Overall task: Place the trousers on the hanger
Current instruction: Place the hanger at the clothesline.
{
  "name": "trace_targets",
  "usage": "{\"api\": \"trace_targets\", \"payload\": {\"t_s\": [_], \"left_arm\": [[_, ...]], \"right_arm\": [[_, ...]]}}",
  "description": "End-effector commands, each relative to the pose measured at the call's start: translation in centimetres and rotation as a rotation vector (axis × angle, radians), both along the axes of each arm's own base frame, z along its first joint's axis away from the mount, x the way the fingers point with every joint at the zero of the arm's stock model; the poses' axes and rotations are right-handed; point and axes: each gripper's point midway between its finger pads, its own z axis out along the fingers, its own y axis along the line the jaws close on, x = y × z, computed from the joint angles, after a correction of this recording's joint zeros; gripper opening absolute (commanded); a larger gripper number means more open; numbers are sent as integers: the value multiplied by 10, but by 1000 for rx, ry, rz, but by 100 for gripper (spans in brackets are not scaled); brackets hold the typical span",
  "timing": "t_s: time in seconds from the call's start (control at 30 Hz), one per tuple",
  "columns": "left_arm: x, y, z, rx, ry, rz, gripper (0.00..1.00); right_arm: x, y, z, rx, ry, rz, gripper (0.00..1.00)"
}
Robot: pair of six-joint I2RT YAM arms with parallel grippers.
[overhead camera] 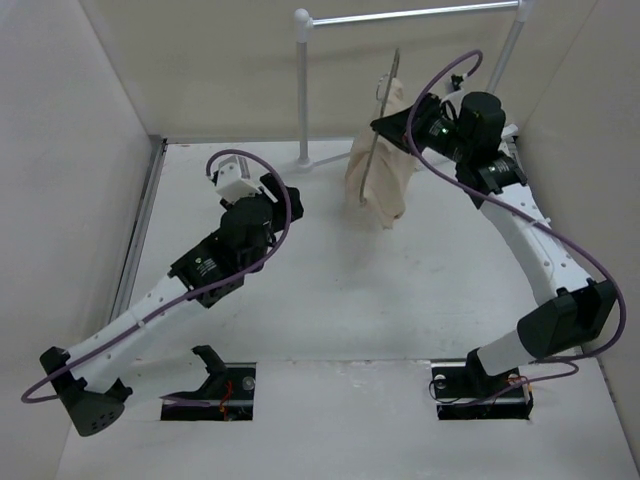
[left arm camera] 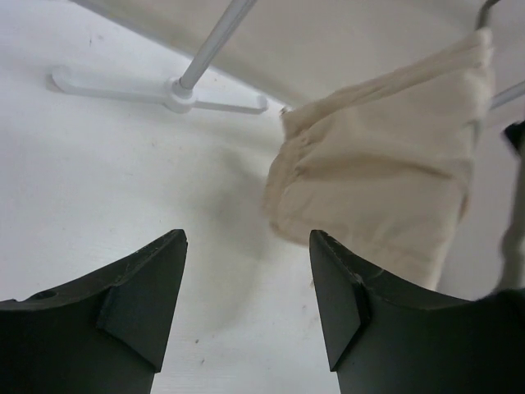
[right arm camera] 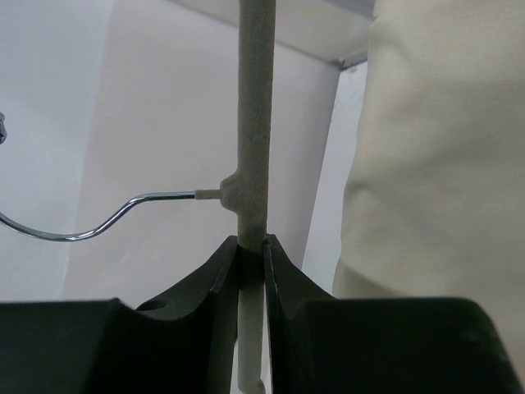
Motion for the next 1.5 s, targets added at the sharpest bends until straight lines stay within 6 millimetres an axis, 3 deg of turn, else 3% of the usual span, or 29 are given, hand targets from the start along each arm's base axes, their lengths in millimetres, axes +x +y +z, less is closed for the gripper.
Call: {"api": "trace_targets", "payload": {"t_s": [0.0, 0.23, 0.37, 0.5, 0.87, 1.47], "left_arm": [[8, -16, -13, -1, 41, -83, 60], [24, -31, -53, -5, 125, -136, 61], [29, -34, -73, 4, 169, -158, 62], [33, -34, -88, 8, 201, -172, 65], [47, -38, -113, -7, 263, -207, 68], [63, -41, -114, -13, 273, -205, 69]], "right_arm": [[11, -19, 63, 27, -187, -22, 8], [79, -63, 84, 58, -186, -141, 7], [119, -81, 84, 90, -156, -193, 7], [145, -94, 94, 129, -160, -229, 7], [178, -129, 119, 236, -181, -297, 7], [221, -177, 85, 301, -91, -398, 7]]}}
